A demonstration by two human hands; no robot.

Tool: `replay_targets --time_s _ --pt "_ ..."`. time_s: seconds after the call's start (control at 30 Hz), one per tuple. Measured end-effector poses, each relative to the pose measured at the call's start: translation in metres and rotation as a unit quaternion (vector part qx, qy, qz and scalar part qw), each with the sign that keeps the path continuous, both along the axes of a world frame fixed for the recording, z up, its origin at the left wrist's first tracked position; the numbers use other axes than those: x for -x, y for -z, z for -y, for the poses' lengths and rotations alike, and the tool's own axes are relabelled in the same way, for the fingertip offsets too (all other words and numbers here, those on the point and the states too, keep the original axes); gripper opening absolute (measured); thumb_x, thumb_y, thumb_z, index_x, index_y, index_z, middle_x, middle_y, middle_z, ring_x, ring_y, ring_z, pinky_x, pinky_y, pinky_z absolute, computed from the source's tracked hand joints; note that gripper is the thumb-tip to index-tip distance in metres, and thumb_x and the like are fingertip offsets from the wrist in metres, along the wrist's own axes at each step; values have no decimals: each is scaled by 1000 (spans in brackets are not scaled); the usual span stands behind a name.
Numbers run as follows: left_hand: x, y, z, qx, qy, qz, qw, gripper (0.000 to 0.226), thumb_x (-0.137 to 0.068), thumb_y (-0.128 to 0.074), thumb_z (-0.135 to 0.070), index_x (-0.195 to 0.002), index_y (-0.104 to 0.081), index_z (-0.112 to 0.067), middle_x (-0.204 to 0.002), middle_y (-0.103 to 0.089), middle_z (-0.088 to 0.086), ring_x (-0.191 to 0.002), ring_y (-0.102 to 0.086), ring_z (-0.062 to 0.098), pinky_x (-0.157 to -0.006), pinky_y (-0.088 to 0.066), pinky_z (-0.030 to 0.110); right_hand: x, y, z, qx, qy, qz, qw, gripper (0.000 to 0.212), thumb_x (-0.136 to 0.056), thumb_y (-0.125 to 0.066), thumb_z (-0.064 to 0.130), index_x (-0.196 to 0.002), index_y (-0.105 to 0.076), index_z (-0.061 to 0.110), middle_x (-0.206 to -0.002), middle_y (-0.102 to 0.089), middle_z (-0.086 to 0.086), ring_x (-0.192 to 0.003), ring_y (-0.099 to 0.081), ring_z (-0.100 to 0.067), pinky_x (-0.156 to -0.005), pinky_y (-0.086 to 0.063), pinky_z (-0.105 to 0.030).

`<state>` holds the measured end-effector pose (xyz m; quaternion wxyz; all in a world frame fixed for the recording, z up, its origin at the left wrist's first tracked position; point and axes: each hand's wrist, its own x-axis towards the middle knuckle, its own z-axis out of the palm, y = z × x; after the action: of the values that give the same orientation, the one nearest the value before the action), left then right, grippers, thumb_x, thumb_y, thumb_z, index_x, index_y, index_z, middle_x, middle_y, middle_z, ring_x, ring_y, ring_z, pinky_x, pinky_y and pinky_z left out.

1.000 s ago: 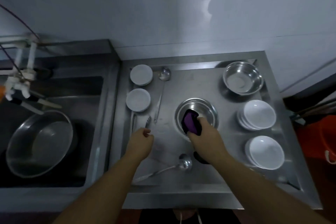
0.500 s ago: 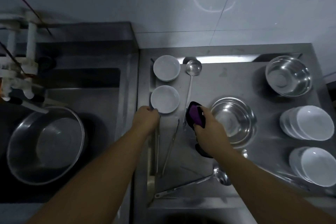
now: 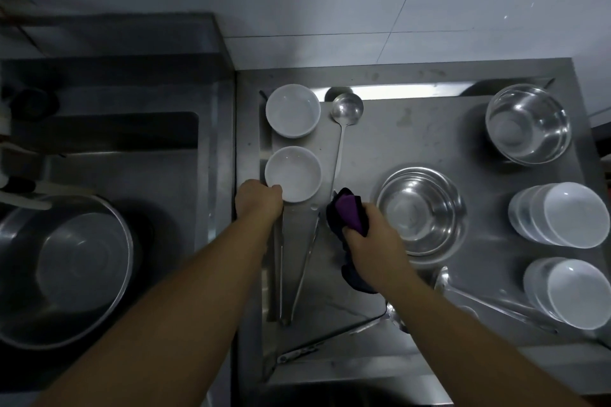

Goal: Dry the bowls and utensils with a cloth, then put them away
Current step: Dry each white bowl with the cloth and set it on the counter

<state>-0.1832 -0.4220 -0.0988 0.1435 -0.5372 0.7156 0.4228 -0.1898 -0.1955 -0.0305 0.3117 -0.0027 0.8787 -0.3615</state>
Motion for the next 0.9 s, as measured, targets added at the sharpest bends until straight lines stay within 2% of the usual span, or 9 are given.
replay_targets --time_s 0.1,0.17,0.27,0.37,0.5,0.67,0.77,0.83,0.9 --pt "3 -7 -2 -25 -51 -19 998 22 -90 -69 -27 -79 -67 -8 -74 -65 4 -64 -60 18 -49 -40 24 -3 -4 -4 7 12 7 1000 36 -100 -62 19 -135 -55 24 -100 -67 5 -85 -65 -12 -74 -53 -34" --pt "1 -14 -3 -37 -65 -35 997 23 -90 -69 -28 -76 -67 -9 -74 -66 4 -65 -61 19 -51 -43 25 -4 -8 -7 17 24 5 1000 33 -99 -63 20 -130 -56 27 -96 -68 5 -83 -65 -13 -71 -53 -34" --pt "-6 -27 -3 -49 -77 -66 994 18 -90 -67 -26 -90 -73 -8 -84 -71 5 -72 -64 19 -57 -47 26 -6 -18 -13 44 53 -1 998 22 -97 -64 20 -115 -58 30 -88 -68 3 -79 -66 -18 -66 -51 -32" --pt "-18 -42 -6 -72 -111 -103 986 20 -91 -68 -28 -108 -68 -16 -104 -71 4 -92 -66 23 -72 -50 31 -7 -34 -20 97 92 8 991 19 -93 -68 24 -106 -62 36 -85 -72 4 -79 -71 -18 -70 -58 -37" --pt "-38 -66 -21 -139 -159 -141 967 36 -91 -70 -23 -123 -67 -7 -114 -72 12 -107 -70 31 -95 -60 45 -14 -63 -31 195 169 44 965 23 -81 -73 47 -104 -69 42 -92 -78 6 -88 -77 -20 -78 -64 -42" --pt "-71 -108 -59 -267 -201 -210 919 22 -96 -66 -11 -117 -68 -1 -105 -75 17 -93 -75 28 -82 -66 43 -22 -99 -42 269 229 109 929 26 -82 -61 51 -99 -77 39 -99 -79 -6 -101 -76 -35 -93 -62 -54" --pt "-87 -143 -89 -318 -197 -246 894 18 -97 -67 -11 -112 -69 -1 -105 -75 18 -100 -73 31 -90 -65 49 -26 -123 -50 279 139 25 950 27 -86 -57 43 -109 -72 48 -101 -76 2 -102 -73 -32 -93 -61 -54" --pt "-95 -169 -111 -342 -187 -270 880 19 -97 -68 -11 -113 -71 -2 -111 -76 20 -105 -73 33 -89 -65 49 -29 -141 -57 269 58 -62 959 31 -89 -65 40 -116 -62 55 -103 -72 19 -95 -72 -10 -85 -61 -38" --pt "-102 -195 -135 -362 -179 -301 864 24 -96 -67 -11 -117 -72 0 -112 -78 21 -100 -76 32 -88 -65 48 -33 -159 -69 230 -24 -168 958 39 -90 -72 38 -120 -55 56 -103 -69 26 -94 -67 0 -78 -56 -21"
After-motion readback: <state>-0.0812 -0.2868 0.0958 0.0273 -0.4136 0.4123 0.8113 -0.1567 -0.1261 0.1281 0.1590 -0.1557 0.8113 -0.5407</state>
